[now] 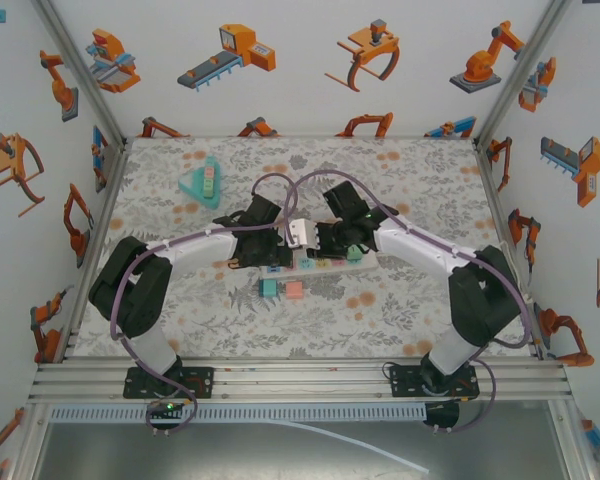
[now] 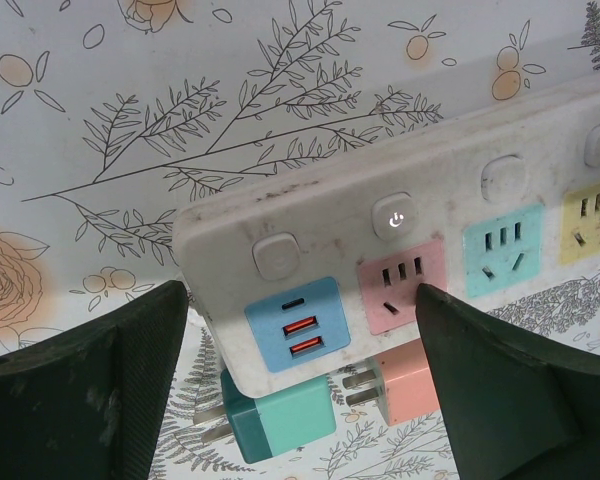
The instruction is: Pull the plug off the socket
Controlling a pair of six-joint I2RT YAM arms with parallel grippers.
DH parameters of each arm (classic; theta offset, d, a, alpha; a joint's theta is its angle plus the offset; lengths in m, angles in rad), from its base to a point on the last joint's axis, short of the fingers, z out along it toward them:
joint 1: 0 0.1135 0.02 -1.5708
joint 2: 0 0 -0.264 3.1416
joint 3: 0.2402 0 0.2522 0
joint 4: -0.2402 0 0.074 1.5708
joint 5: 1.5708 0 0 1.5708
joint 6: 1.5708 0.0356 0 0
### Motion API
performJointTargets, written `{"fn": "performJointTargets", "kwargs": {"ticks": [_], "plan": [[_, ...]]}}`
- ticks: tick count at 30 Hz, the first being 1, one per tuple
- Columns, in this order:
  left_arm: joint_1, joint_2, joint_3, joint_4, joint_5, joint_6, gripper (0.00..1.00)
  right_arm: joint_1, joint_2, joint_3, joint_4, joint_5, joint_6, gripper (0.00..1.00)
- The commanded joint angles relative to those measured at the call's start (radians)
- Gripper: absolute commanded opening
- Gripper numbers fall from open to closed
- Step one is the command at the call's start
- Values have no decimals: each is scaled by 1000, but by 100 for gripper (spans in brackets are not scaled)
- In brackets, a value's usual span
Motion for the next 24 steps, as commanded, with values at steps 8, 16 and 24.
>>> {"fn": "performJointTargets", "kwargs": {"ticks": [8, 16, 24], "plan": [[-9, -28, -20, -42, -23, 24, 86, -2, -148, -25, 90, -20, 148, 23], [-9, -142, 31, -39, 26, 69, 86, -1, -388, -201, 330, -31, 574, 23], [-9, -334, -35, 55, 246, 140, 90, -1, -633, -312, 342, 113, 1020, 20]]}}
